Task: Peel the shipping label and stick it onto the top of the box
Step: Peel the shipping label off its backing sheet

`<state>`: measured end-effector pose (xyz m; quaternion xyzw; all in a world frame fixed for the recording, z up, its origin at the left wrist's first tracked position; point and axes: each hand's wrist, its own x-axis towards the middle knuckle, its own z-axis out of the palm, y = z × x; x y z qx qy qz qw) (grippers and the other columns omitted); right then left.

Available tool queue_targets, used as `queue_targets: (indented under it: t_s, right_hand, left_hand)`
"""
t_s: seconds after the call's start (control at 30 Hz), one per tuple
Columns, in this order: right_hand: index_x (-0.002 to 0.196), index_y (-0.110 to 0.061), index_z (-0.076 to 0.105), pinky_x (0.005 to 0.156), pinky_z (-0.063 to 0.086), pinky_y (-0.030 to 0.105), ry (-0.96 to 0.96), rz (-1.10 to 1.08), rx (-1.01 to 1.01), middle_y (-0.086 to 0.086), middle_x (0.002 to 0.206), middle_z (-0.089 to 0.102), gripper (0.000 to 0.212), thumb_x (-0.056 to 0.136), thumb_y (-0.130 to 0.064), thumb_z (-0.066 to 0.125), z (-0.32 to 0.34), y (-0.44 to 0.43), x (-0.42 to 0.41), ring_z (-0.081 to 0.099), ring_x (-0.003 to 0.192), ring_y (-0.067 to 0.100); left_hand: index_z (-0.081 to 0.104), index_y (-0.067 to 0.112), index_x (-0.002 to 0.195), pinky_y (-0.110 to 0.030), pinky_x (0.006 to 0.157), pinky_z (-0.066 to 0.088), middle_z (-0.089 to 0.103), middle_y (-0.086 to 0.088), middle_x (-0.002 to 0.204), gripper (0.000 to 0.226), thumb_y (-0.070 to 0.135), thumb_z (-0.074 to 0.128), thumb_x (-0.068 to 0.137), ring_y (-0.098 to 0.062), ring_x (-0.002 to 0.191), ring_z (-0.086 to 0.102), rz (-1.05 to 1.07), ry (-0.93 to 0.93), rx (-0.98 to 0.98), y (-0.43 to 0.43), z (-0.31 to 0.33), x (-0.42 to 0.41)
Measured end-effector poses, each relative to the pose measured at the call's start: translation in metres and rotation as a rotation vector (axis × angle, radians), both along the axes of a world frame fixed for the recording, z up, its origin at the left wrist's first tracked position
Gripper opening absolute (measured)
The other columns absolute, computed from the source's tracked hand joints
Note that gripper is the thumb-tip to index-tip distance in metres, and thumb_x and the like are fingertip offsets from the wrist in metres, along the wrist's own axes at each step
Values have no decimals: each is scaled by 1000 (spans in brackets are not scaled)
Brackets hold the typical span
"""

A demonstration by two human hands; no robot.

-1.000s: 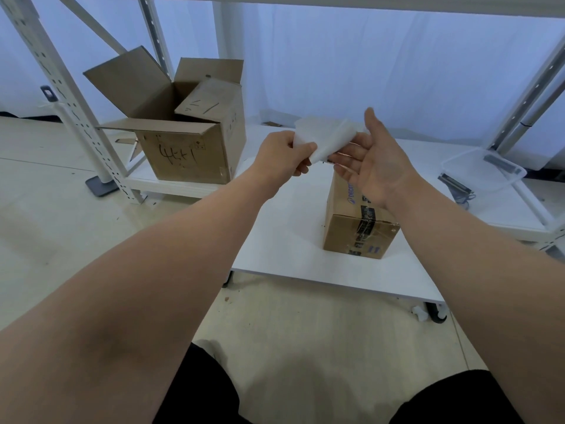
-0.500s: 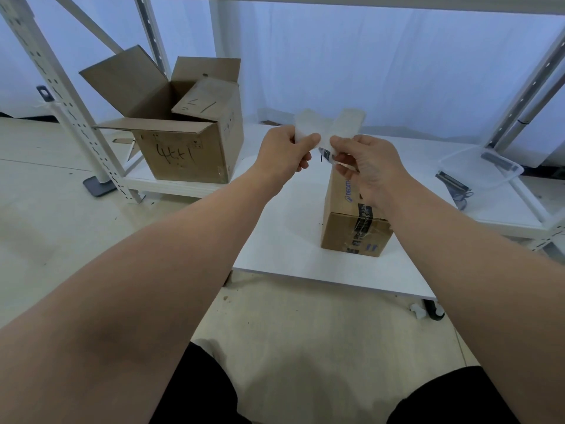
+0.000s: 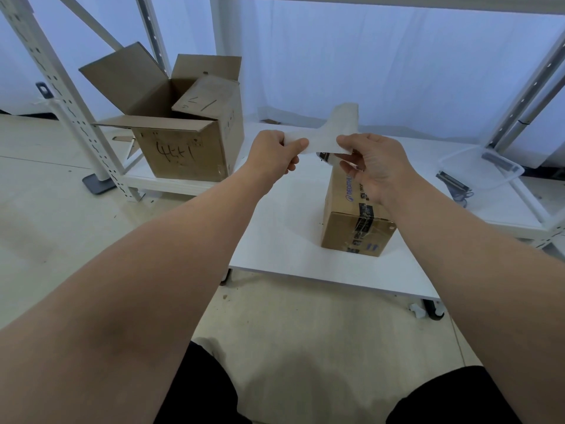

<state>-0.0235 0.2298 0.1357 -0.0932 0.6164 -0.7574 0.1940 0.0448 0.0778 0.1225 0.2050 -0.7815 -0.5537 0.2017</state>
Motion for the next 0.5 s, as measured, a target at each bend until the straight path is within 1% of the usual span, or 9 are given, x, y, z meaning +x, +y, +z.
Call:
queue_targets:
  t_s: [0.13,0.23,0.3,0.4,0.43,0.5]
  right_hand:
    - [69,-12,59,77,56,30,-3,-1,-2,4,77,68,18,79,-5,72,-1,-1,-1,67,74,18]
    - [73,-9,58,81,58,35,-24,25,-32,11,85,68,15,80,-2,69,-2,-2,-2,69,80,26]
    - [74,-7,57,83,58,39,-30,38,-39,14,89,68,14,82,0,66,-2,-3,-1,69,84,30]
    - [74,-6,55,84,58,42,-37,33,-49,15,87,68,15,83,2,63,-2,-5,-1,70,81,31]
    - [74,-6,54,84,58,43,-38,29,-50,15,86,68,15,84,2,62,-2,-5,0,70,79,31]
    - [74,-6,51,83,58,43,-43,19,-47,15,86,68,16,85,2,60,-1,-6,0,70,77,31]
  left_hand:
    - [51,13,66,-15,50,38,57,1,64,29,26,62,89,-9,54,50,33,-31,-27,-4,-2,1]
    - [49,11,62,-17,53,39,57,1,62,33,25,63,88,-10,54,48,66,-43,-34,-8,-4,1]
    - [49,9,64,-21,55,39,58,1,61,33,25,64,88,-13,55,46,86,-53,-35,-10,-5,1]
    - [55,7,74,-25,56,38,59,2,61,25,26,64,87,-15,57,44,106,-69,-63,-10,-5,1]
    - [55,7,74,-26,56,38,59,2,62,24,26,63,87,-15,57,44,113,-74,-71,-10,-5,1]
    - [50,9,69,-27,58,38,59,0,62,27,25,63,86,-15,54,42,133,-76,-83,-11,-6,1]
